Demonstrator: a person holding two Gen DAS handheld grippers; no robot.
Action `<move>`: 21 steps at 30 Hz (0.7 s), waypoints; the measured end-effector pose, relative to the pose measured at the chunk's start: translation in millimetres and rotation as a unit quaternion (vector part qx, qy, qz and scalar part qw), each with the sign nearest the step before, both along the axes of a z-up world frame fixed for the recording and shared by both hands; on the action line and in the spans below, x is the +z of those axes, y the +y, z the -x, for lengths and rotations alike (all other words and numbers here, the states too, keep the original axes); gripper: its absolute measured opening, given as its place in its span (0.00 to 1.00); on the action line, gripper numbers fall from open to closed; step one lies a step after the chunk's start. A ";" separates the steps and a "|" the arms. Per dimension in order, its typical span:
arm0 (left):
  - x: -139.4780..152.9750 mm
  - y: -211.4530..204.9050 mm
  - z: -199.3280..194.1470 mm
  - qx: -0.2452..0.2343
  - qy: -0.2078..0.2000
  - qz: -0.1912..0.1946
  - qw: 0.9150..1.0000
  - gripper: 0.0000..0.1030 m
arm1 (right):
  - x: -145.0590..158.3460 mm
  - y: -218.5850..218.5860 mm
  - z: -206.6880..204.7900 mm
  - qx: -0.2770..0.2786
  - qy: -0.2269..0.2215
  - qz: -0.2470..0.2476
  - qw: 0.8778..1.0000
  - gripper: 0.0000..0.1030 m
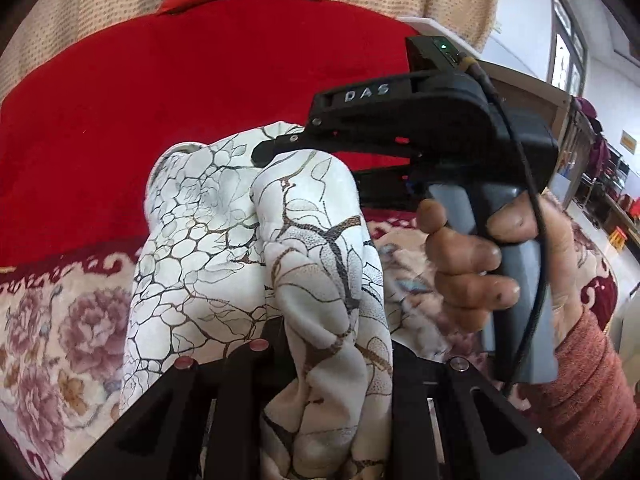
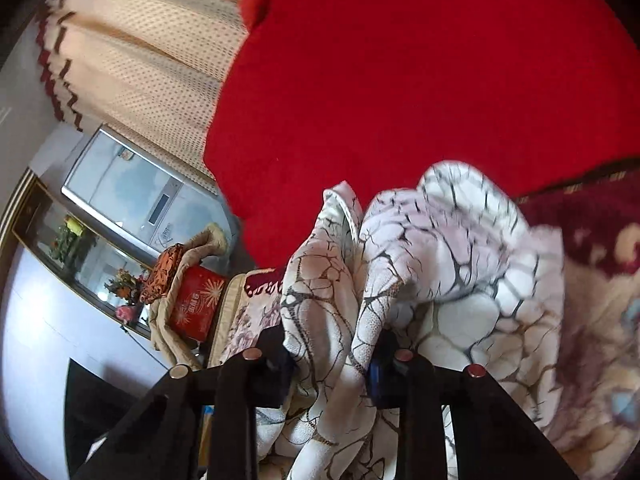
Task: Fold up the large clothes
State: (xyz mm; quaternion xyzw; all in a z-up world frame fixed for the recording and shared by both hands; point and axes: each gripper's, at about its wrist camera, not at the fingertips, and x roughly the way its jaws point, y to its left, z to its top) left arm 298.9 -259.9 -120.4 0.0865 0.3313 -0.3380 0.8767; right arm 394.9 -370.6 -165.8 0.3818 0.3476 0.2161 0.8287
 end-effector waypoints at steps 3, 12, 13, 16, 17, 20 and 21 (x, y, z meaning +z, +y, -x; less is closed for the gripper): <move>-3.4 -22.8 0.3 -0.009 0.000 -0.001 1.000 0.19 | 5.4 -12.7 2.4 -0.019 -0.017 0.021 0.999 0.28; -16.2 -18.4 -3.6 -0.043 0.073 0.062 0.994 0.56 | -73.6 -48.3 -7.6 -0.035 0.078 0.055 0.995 0.26; -9.7 -10.4 3.0 -0.050 0.065 0.063 0.995 0.64 | -78.2 -52.0 -9.1 -0.035 0.084 0.046 0.995 0.26; 9.7 20.7 18.6 -0.064 0.036 0.068 0.995 0.67 | -82.8 -59.1 -7.9 -0.033 0.084 0.026 0.996 0.27; 14.8 30.3 21.3 -0.070 0.034 0.072 0.994 0.67 | -85.6 -61.8 -5.7 -0.034 0.082 0.026 0.996 0.29; 32.2 71.2 15.2 -0.053 0.014 0.088 0.995 0.68 | -96.7 -67.9 0.9 -0.037 0.084 0.017 0.996 0.33; 34.4 88.6 7.6 -0.033 0.001 0.094 0.995 0.69 | -100.4 -68.3 2.7 -0.037 0.085 0.014 0.996 0.39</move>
